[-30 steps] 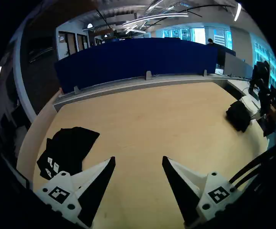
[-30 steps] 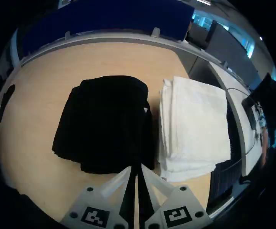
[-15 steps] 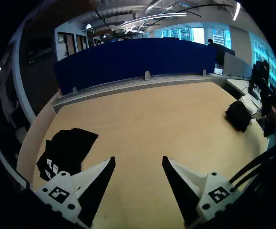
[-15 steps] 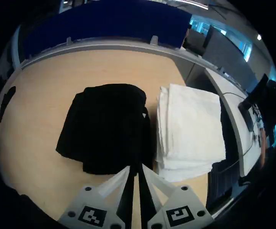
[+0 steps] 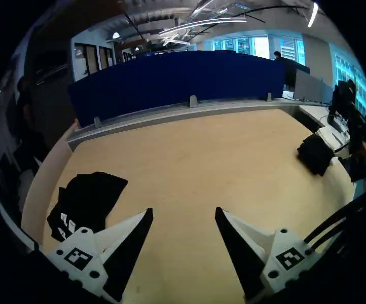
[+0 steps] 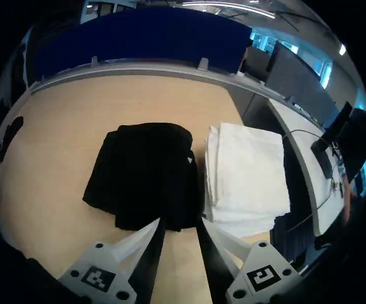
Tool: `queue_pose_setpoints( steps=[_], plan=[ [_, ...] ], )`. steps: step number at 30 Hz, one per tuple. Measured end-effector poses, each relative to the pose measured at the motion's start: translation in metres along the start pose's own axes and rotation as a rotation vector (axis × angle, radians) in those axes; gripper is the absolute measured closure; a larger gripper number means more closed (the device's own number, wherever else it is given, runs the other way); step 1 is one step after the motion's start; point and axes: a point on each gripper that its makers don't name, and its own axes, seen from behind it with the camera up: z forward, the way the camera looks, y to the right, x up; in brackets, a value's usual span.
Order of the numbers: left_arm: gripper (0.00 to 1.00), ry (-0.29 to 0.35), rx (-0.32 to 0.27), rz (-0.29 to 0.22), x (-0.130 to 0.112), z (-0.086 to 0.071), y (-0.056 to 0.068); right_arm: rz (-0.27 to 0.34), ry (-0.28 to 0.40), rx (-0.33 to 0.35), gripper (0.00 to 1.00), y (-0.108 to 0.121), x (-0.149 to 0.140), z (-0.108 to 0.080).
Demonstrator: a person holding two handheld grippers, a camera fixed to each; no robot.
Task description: Fold towel
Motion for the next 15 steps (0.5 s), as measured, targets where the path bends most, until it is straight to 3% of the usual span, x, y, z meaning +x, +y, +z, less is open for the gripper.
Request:
queue_pose_setpoints(
  steps=[11,15],
  plan=[
    [0.1,0.0,0.002,-0.002,-0.001,0.0,-0.004,0.016,0.025,-0.012,0.51,0.001,0.007,-0.007],
    [0.1,0.0,0.003,-0.004,-0.001,0.0,-0.005,0.011,0.055,0.001,0.32,-0.008,0.021,-0.006]
  ],
)
